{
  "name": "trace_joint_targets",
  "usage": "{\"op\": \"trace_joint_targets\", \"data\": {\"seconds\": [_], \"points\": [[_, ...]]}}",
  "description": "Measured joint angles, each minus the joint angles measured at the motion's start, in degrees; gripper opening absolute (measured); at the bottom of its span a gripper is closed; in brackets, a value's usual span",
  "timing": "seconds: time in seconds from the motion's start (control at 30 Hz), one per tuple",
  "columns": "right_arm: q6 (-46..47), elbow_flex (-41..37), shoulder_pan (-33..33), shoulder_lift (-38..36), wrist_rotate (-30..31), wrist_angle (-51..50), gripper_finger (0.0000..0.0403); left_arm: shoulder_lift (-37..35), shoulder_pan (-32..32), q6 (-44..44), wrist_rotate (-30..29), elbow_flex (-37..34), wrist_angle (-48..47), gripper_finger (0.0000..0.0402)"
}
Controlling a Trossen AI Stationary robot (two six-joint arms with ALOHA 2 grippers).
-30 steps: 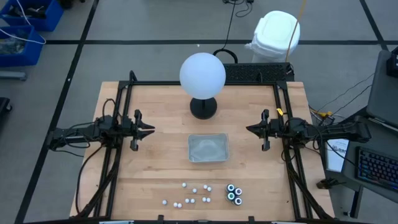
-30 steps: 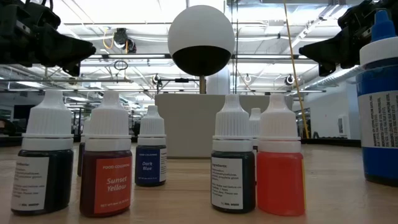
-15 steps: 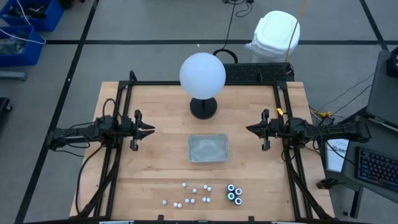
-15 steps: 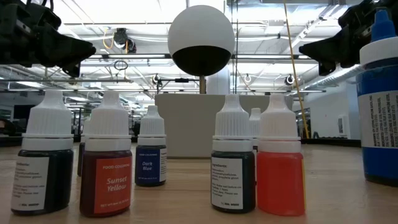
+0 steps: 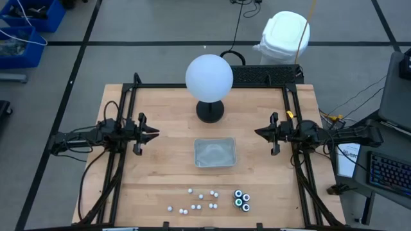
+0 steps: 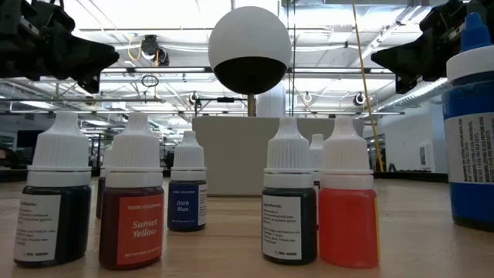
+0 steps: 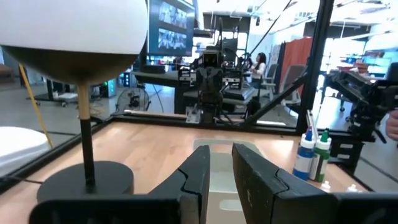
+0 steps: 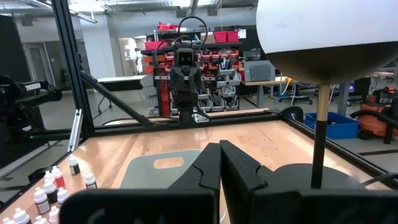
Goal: Pick & Place food coloring
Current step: Put the large black food coloring bottle into the gray bin
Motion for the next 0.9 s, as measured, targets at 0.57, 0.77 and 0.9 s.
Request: {"op": "trace_joint_targets", "data": {"seconds": [0.57,0.77,0.9], "points": [[-3.0,0.0,0.0,0.1,0.0,-0.9,0.0000,0.0,0.0,4.1,-6.0,0.0,7.4,0.0076],[-3.3,0.0,0.0,0.1,0.1,-1.1,0.0000,0.0,0.0,4.8,-5.6,0.0,7.2,0.0076],[-5.1,0.0,0.0,0.1,2.1,-0.9,0.0000,0.0,0.0,6.0,-5.6,0.0,7.2,0.0076]]}}
